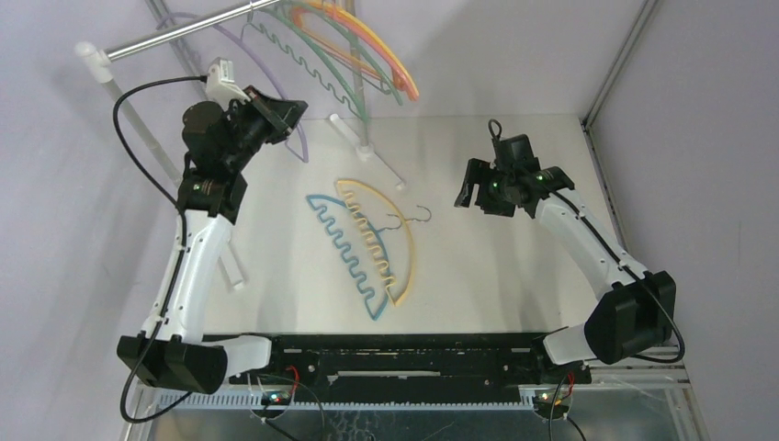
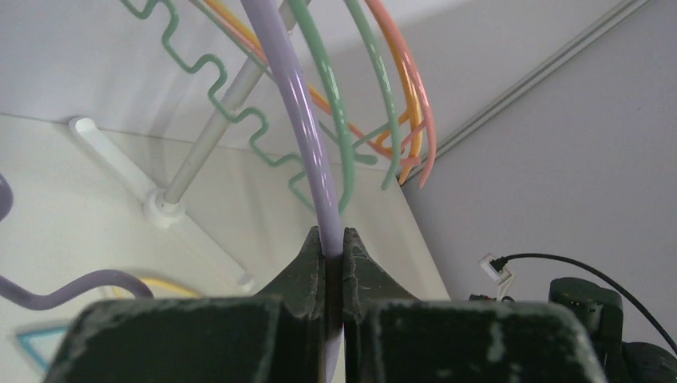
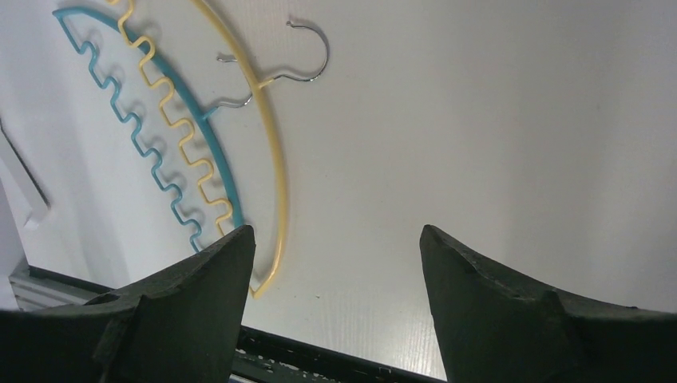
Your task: Organize the hangers
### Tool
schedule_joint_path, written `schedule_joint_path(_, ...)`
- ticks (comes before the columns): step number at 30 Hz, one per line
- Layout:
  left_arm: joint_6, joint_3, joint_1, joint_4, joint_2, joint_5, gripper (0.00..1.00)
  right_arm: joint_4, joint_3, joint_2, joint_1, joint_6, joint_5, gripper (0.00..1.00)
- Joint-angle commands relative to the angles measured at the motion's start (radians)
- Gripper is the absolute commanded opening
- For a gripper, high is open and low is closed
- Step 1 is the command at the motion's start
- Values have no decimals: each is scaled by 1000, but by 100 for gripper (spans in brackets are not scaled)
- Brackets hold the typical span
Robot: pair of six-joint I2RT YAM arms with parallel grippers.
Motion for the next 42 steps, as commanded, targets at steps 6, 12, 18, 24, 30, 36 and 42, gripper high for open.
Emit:
schedule_joint_path(6, -73, 56, 14, 228, 82, 54, 0, 40, 3, 9, -54, -26, -30, 83)
schedule_joint_path(12, -110, 88, 11, 175, 165, 64, 0, 49, 11, 30, -78, -27, -47, 82)
schedule_joint_path(18, -77, 91, 4, 92, 195, 119, 18, 43, 9, 61, -79, -27, -60, 82)
schedule_joint_path(24, -25, 71, 3, 66, 137, 142, 69, 60, 9, 88, -56, -26, -82, 83)
schedule_joint_path(30, 33, 75, 4, -16, 61, 146, 99, 77, 11, 134, 5, -29, -118, 83)
schedule_joint_path(36, 74, -15, 14, -80, -47, 114, 99, 112, 21, 215, 112, -6, -151, 82)
schedule_joint_path(42, 103, -84, 33, -142, -148, 108, 100, 142, 54, 340, 215, 6, -142, 78)
